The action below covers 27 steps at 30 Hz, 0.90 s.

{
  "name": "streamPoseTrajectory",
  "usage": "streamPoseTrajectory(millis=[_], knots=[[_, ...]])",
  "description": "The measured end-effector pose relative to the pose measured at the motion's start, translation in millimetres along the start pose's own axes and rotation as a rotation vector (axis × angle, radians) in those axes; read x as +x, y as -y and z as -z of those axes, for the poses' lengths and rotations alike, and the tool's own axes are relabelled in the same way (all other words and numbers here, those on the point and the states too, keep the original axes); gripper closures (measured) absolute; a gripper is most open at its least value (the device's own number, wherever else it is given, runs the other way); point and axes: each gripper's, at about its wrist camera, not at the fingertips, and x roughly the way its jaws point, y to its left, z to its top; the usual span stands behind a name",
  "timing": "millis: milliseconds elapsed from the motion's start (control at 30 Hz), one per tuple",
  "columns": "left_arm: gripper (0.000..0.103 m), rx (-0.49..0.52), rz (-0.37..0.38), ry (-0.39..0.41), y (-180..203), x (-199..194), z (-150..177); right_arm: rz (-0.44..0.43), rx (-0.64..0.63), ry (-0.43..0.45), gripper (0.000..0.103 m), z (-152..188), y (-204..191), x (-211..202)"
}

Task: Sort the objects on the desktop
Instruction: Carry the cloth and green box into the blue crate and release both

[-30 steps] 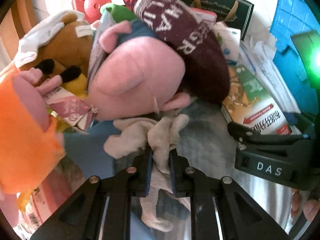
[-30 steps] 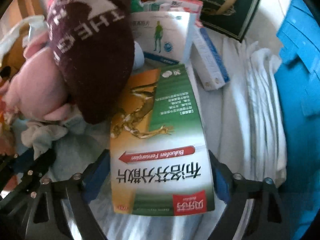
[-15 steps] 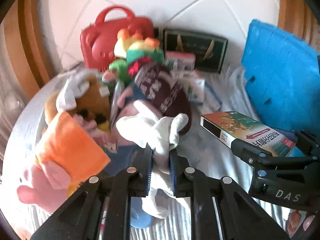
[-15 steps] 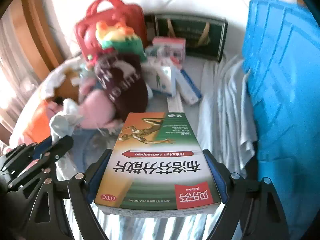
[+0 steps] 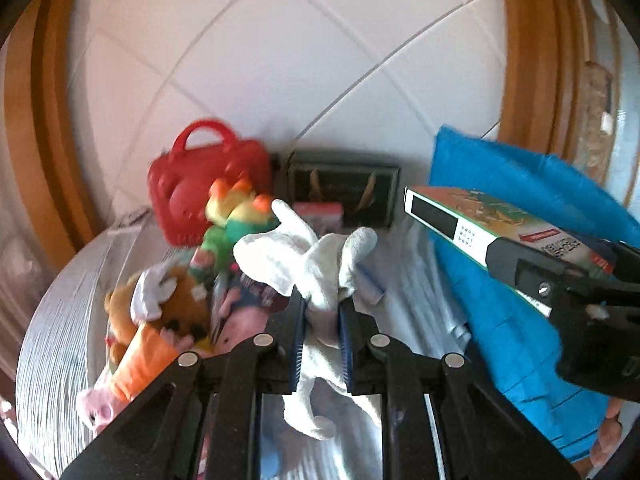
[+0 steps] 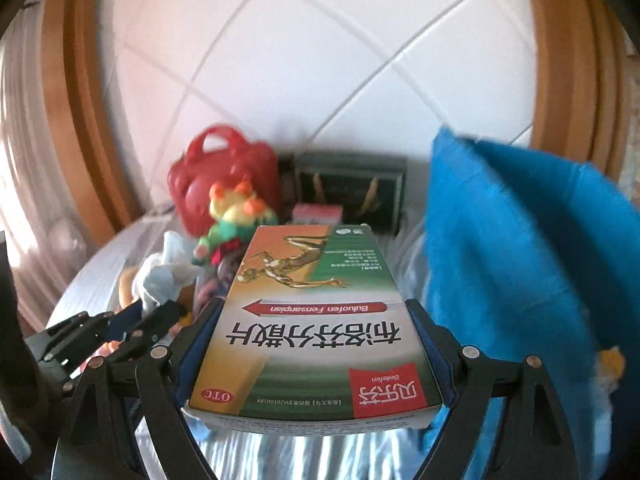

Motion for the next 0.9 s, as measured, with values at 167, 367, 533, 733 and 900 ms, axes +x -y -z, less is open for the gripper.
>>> streamPoseTrajectory(millis=[167,367,533,733,900], knots=[[0.088,0.066,0.080,0.073,34.8,-27.2,-27.0,0.058,0.028,0.097,0.016,-16.3,22.4,-55.9],[0.088,0.134,0.203,0.092,97.8,-52.8,-60.1,0.163,0.075,0.179,0.016,-29.4,81.5,-121.8],[0.088,0.191,0.329,0.026,164.1,-59.7,-78.1,0.278,0.089,0.171,0.016,-27.8,148.6,-157.5],[0.088,0.264,0.409,-0.084,249.0,-48.9,-85.0,0.392,0.084,0.091,0.016,-6.5,226.3,-164.7],[0.088,0.306,0.418,-0.193,303.8,-24.0,-77.3,0.414,0.094,0.030,0.016,19.6,277.6,-150.2]])
